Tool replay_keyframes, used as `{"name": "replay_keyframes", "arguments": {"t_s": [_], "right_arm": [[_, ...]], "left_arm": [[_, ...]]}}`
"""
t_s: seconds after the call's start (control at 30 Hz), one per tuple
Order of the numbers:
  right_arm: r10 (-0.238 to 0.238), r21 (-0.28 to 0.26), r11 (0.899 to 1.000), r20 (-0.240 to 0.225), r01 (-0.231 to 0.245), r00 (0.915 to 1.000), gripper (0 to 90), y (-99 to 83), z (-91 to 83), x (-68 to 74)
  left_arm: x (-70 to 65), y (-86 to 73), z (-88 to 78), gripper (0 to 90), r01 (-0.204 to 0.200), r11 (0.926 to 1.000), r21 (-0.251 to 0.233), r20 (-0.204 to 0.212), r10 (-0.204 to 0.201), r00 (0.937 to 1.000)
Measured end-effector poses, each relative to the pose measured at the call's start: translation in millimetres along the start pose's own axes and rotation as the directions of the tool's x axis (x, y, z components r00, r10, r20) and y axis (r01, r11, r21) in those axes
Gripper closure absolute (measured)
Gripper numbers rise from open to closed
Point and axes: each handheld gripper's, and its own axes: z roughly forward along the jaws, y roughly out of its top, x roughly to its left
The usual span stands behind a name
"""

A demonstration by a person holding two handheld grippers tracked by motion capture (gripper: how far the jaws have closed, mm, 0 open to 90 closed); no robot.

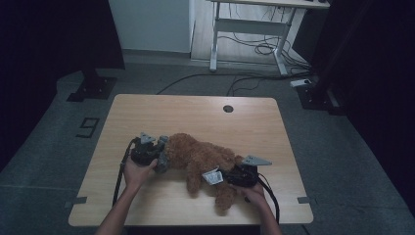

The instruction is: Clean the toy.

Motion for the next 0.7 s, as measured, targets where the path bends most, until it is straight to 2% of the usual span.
{"name": "replay_keyframes", "arguments": {"t_s": [0.1,0.2,0.3,0.4,0.47,0.57,0.63,0.67,0.7], "right_arm": [[-0.016,0.003,1.0,0.01,0.016,0.9998,42.7,4.5,1.1,-4.2],[-0.026,0.013,1.0,0.006,0.026,0.9996,41.9,9.1,1.6,-10.6],[-0.042,0.021,0.999,0.019,0.042,0.9989,41.8,14.1,0.7,-12.8],[-0.041,0.017,0.999,0.013,0.041,0.9991,41.8,13.6,0.4,-13.4],[-0.042,0.021,0.999,0.009,0.041,0.9991,41.8,12.5,-1.2,-12.9],[-0.03,0.011,1.0,0.008,0.03,0.9995,41.9,9.0,-2.8,-12.0],[-0.022,0.005,1.0,0.007,0.022,0.9997,42.2,6.4,-3.8,-11.8],[-0.019,0.006,1.0,0.008,0.019,0.9998,42.3,5.6,-4.5,-11.4],[-0.019,0.004,1.0,0.008,0.019,0.9998,42.4,4.9,-4.9,-11.2]], "left_arm": [[0.5,1.3,-5.6,81.2,0.01,0.9998,-0.02,0.007,-0.01,0.9999],[-5.0,10.8,-20.7,80.8,0.005,0.9962,-0.087,0.025,-0.003,0.9997],[-18.2,28.8,-33.4,80.3,-0.027,0.9903,-0.136,0.046,0.034,0.9984],[-35.2,52.5,-37.9,79.6,-0.073,0.9824,-0.172,0.048,0.082,0.9955],[-46.7,69.8,-34.3,79.6,-0.105,0.9798,-0.17,0.047,0.115,0.9923],[-60.6,92.6,-21.4,79.5,-0.155,0.9741,-0.164,0.019,0.16,0.9869],[-64.6,102.5,-8.3,79.3,-0.149,0.9779,-0.146,0.022,0.154,0.9878],[-64.6,102.5,-8.3,79.3,-0.149,0.9779,-0.146,0.022,0.154,0.9878],[-65.8,105.6,6.5,79.3,-0.137,0.9841,-0.114,0.025,0.141,0.9898]]}}
